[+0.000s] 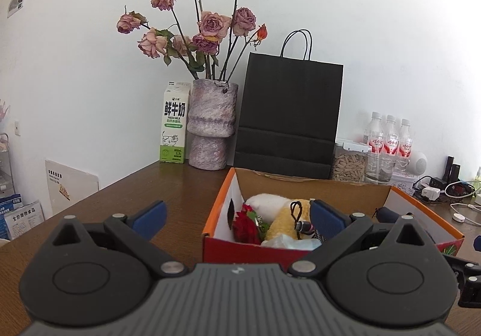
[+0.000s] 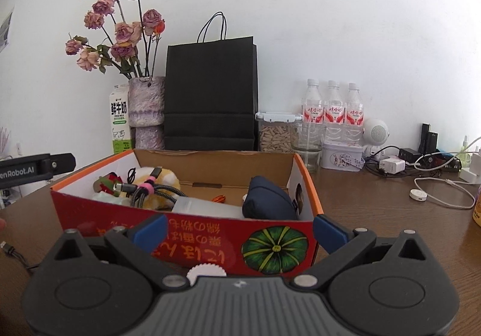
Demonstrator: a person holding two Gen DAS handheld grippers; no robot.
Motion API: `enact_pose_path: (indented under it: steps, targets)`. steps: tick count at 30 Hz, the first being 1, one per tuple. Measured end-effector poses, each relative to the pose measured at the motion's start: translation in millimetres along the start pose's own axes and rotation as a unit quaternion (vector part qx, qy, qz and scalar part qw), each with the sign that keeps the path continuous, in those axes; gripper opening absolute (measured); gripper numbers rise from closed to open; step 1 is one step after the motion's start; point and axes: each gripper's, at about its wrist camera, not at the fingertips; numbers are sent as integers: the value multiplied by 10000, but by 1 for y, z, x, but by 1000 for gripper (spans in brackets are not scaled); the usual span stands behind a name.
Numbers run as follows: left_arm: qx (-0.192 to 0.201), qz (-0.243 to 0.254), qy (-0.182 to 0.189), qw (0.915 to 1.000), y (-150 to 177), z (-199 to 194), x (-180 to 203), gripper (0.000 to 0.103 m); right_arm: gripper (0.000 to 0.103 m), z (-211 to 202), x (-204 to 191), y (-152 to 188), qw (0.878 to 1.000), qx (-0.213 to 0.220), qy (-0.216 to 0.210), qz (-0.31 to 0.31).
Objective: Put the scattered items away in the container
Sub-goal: 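Withdraw both tools from the box back toward the table items, then grasp the white ribbed bottle cap with the right tool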
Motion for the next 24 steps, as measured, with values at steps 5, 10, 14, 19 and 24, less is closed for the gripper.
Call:
enact_pose_path:
  steps: [5,10,14,19,24]
  targets:
    - [-183,27,-303,9994,2,-14,-30,103,103,-13,-10,9,9998,-180,-17,-116]
    - [-460,64,-361,9983,9,-20,-55,103,103,-15,-19,15,9988,-423,99,-207]
    - [-706,130,-325,9969,16,-20,-65,103,103,-10,-22,17,9977,-611,172,-222]
    - [-861,202,-175,9959,20,-16,-65,103,102,-3,-23,17,9964,-735,374,-176]
    - [-981,301,-126,9946,20,-5,-55,103,85,14,-23,13,9943,-948,467,-124]
Point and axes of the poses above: each gripper's, at about its wrist camera, not at the fingertips, and z roughly the way its jaws point, x to its right, y to its underside, and after that the axes turned 1 degree about -x, right-handed
